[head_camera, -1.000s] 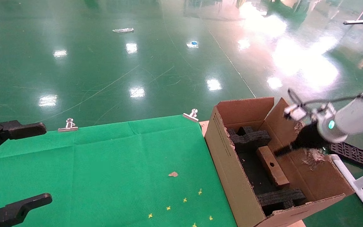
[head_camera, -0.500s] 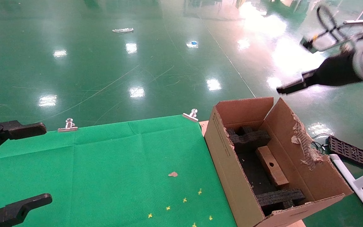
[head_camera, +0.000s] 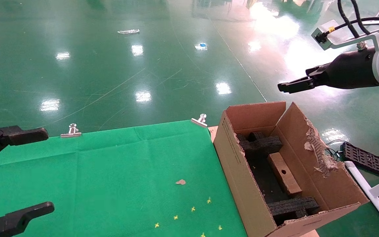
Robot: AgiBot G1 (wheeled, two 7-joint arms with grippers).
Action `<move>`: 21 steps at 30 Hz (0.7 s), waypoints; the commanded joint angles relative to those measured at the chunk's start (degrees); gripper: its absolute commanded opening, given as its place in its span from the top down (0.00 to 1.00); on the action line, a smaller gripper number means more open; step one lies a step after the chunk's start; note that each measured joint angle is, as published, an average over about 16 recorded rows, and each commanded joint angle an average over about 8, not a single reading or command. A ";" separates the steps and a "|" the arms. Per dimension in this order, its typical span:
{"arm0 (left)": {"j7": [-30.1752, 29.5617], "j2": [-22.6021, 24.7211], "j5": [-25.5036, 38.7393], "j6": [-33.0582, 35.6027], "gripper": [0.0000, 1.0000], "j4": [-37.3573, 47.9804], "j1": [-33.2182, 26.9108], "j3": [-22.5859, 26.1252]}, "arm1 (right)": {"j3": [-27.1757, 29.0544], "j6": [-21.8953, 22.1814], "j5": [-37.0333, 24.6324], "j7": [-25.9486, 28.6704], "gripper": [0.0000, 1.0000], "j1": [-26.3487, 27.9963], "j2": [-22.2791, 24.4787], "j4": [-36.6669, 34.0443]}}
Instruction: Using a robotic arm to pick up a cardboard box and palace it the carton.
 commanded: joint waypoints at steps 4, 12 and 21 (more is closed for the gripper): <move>0.01 0.00 -0.01 0.00 0.00 0.02 -0.01 0.01 | 4.13 -1.21 2.79 -2.72 0.00 -3.67 -0.34 1.34; 0.02 0.00 -0.01 0.01 0.00 0.03 -0.02 0.03 | 13.55 -4.76 8.73 -9.74 0.00 -12.27 -1.90 2.73; 0.03 -0.01 -0.03 0.00 0.00 0.04 -0.03 0.05 | 24.21 -8.78 15.45 -17.68 0.00 -22.00 -3.67 4.31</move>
